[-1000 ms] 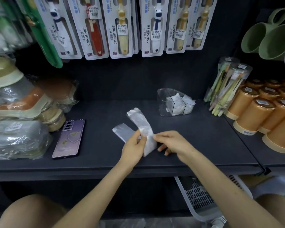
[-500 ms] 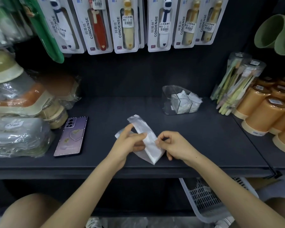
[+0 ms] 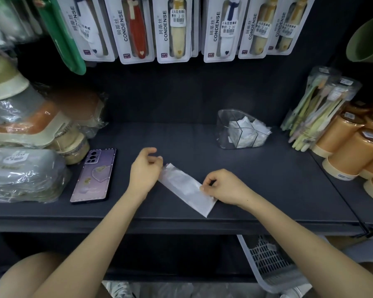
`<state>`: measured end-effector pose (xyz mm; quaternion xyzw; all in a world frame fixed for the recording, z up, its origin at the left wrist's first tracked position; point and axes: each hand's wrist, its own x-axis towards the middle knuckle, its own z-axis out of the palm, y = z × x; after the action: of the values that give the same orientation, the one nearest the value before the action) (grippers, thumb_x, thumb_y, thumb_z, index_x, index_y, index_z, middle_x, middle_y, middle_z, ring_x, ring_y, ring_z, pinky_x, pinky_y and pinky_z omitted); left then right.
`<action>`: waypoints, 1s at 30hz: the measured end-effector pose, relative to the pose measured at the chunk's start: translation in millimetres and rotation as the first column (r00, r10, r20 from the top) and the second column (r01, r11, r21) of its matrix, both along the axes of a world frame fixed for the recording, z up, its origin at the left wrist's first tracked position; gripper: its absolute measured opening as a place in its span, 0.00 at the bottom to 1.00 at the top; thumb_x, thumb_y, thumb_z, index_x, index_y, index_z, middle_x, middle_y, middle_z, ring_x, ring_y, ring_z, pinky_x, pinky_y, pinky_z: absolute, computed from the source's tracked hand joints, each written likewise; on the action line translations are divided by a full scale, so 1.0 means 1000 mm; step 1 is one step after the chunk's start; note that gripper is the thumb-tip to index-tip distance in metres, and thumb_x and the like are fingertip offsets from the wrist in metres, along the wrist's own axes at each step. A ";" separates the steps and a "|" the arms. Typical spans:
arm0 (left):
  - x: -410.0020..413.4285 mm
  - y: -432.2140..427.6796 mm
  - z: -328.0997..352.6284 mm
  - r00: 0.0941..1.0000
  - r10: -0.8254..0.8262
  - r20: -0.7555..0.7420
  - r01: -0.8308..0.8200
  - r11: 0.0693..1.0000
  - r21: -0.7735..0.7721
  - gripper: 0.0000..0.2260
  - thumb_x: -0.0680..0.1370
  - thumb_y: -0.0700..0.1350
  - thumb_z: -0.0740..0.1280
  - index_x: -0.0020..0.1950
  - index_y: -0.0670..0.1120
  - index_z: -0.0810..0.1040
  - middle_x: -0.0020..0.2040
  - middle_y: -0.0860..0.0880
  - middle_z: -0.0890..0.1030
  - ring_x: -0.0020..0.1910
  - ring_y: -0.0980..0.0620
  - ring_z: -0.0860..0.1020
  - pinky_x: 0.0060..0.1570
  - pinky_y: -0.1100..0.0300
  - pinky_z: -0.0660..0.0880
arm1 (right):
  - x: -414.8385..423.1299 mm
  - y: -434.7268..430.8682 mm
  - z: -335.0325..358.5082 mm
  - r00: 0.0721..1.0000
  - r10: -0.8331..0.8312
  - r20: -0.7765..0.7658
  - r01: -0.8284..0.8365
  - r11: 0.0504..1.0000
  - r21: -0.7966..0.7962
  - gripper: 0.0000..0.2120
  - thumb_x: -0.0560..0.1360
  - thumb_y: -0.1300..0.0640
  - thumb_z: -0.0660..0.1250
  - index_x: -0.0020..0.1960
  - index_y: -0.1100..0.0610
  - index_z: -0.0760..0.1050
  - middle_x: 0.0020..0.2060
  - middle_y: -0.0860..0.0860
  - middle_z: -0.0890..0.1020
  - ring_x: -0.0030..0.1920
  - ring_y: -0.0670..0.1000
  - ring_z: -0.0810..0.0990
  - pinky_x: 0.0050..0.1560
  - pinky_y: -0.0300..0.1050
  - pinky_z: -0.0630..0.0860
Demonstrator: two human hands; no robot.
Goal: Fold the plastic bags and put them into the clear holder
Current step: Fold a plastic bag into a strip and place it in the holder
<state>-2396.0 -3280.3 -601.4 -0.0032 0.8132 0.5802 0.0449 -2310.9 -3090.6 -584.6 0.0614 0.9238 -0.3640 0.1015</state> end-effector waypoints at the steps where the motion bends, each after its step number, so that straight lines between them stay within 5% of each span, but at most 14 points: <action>1: 0.003 -0.002 -0.001 0.990 -0.040 -0.134 0.022 0.991 -0.135 0.13 0.78 0.37 0.63 0.62 0.45 0.74 0.48 0.51 0.81 0.50 0.50 0.79 0.53 0.63 0.74 | -0.001 -0.001 0.000 1.000 0.002 0.006 -0.002 1.000 0.012 0.11 0.76 0.56 0.68 0.34 0.50 0.75 0.24 0.40 0.76 0.27 0.38 0.74 0.33 0.34 0.68; 4: 0.016 -0.009 -0.010 0.766 -0.408 -0.497 0.091 0.833 -0.545 0.14 0.78 0.41 0.60 0.60 0.42 0.80 0.56 0.47 0.82 0.57 0.45 0.79 0.59 0.60 0.71 | -0.003 -0.001 0.000 1.000 0.001 0.011 -0.002 1.000 0.029 0.11 0.75 0.57 0.68 0.34 0.50 0.75 0.21 0.41 0.75 0.27 0.39 0.74 0.32 0.35 0.69; 6: 0.023 -0.013 -0.021 0.571 -0.661 -0.488 0.180 0.680 -0.711 0.18 0.79 0.47 0.56 0.62 0.45 0.80 0.62 0.48 0.80 0.64 0.46 0.76 0.66 0.54 0.67 | -0.004 -0.001 0.000 1.000 0.007 0.016 -0.007 1.000 0.030 0.11 0.75 0.58 0.68 0.34 0.51 0.76 0.21 0.42 0.75 0.28 0.41 0.75 0.33 0.37 0.71; 7: 0.028 -0.013 -0.023 0.542 -0.733 -0.410 0.244 0.605 -0.758 0.20 0.80 0.51 0.54 0.66 0.47 0.77 0.66 0.50 0.77 0.69 0.48 0.71 0.68 0.54 0.63 | -0.005 -0.002 0.000 1.000 0.012 0.017 -0.012 0.999 0.037 0.10 0.75 0.58 0.68 0.35 0.52 0.76 0.22 0.43 0.75 0.29 0.42 0.76 0.34 0.38 0.71; 10: 0.038 -0.012 -0.030 0.586 -0.789 -0.187 0.387 0.475 -0.790 0.31 0.78 0.64 0.38 0.76 0.54 0.61 0.75 0.59 0.57 0.76 0.58 0.49 0.71 0.66 0.47 | -0.006 -0.003 0.002 0.999 0.016 0.028 -0.017 0.999 0.049 0.11 0.75 0.59 0.67 0.35 0.51 0.76 0.22 0.43 0.75 0.25 0.40 0.73 0.31 0.36 0.69; 13: 0.040 -0.010 -0.034 0.610 -0.781 -0.132 0.386 0.439 -0.811 0.40 0.72 0.68 0.26 0.78 0.54 0.54 0.76 0.59 0.51 0.75 0.60 0.43 0.70 0.69 0.36 | -0.001 -0.001 0.006 0.999 -0.035 0.030 0.035 0.999 -0.007 0.07 0.76 0.56 0.66 0.39 0.52 0.78 0.26 0.45 0.78 0.22 0.42 0.72 0.30 0.38 0.70; 16: 0.039 -0.009 -0.035 0.621 -0.773 -0.130 0.382 0.443 -0.811 0.41 0.72 0.69 0.25 0.77 0.54 0.54 0.77 0.57 0.51 0.76 0.58 0.44 0.71 0.67 0.37 | 0.014 -0.005 0.001 0.926 -0.145 -0.349 0.211 0.964 0.159 0.06 0.76 0.53 0.66 0.48 0.53 0.80 0.37 0.47 0.83 0.34 0.47 0.79 0.41 0.42 0.75; 18: 0.041 -0.009 -0.036 0.622 -0.770 -0.142 0.387 0.460 -0.799 0.42 0.72 0.69 0.26 0.77 0.53 0.55 0.77 0.56 0.53 0.76 0.57 0.46 0.72 0.66 0.39 | 0.026 -0.015 -0.015 0.821 -0.019 -0.570 0.252 0.909 0.333 0.13 0.74 0.52 0.64 0.52 0.56 0.81 0.45 0.50 0.84 0.42 0.53 0.82 0.44 0.45 0.79; 21: 0.044 -0.004 -0.030 0.672 -0.729 -0.132 0.422 0.522 -0.741 0.39 0.74 0.70 0.31 0.76 0.54 0.59 0.77 0.57 0.55 0.76 0.60 0.46 0.72 0.68 0.40 | 0.038 -0.028 -0.045 0.860 0.190 -0.474 0.098 0.849 0.519 0.24 0.76 0.48 0.54 0.60 0.61 0.79 0.58 0.56 0.82 0.57 0.56 0.81 0.58 0.54 0.76; 24: 0.043 0.005 -0.020 0.784 -0.611 -0.111 0.363 0.596 -0.716 0.27 0.82 0.61 0.40 0.75 0.55 0.65 0.77 0.58 0.58 0.77 0.58 0.50 0.72 0.65 0.46 | 0.042 -0.029 -0.050 0.937 0.218 -0.275 -0.031 0.833 0.553 0.37 0.81 0.42 0.32 0.71 0.63 0.68 0.70 0.56 0.71 0.71 0.55 0.68 0.72 0.55 0.56; 26: 0.042 0.014 -0.020 0.770 -0.617 -0.162 0.265 0.541 -0.798 0.35 0.76 0.61 0.32 0.76 0.53 0.63 0.78 0.56 0.57 0.78 0.55 0.50 0.73 0.63 0.42 | 0.044 -0.028 -0.049 0.945 0.240 -0.221 -0.091 0.844 0.529 0.47 0.72 0.38 0.19 0.77 0.61 0.54 0.76 0.54 0.57 0.77 0.52 0.52 0.74 0.49 0.38; 30: 0.030 0.017 -0.028 0.707 -0.704 -0.072 0.314 0.403 -0.860 0.41 0.69 0.62 0.25 0.79 0.51 0.50 0.79 0.52 0.48 0.78 0.55 0.42 0.73 0.61 0.35 | 0.044 -0.028 -0.047 0.960 0.223 -0.170 -0.101 0.840 0.534 0.51 0.65 0.37 0.13 0.78 0.58 0.46 0.78 0.52 0.49 0.78 0.50 0.43 0.73 0.48 0.31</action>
<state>-2366.1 -3262.9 -629.3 0.3600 0.9275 0.0927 0.0400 -2266.5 -3118.3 -631.5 -0.0338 0.9949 -0.0953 0.0063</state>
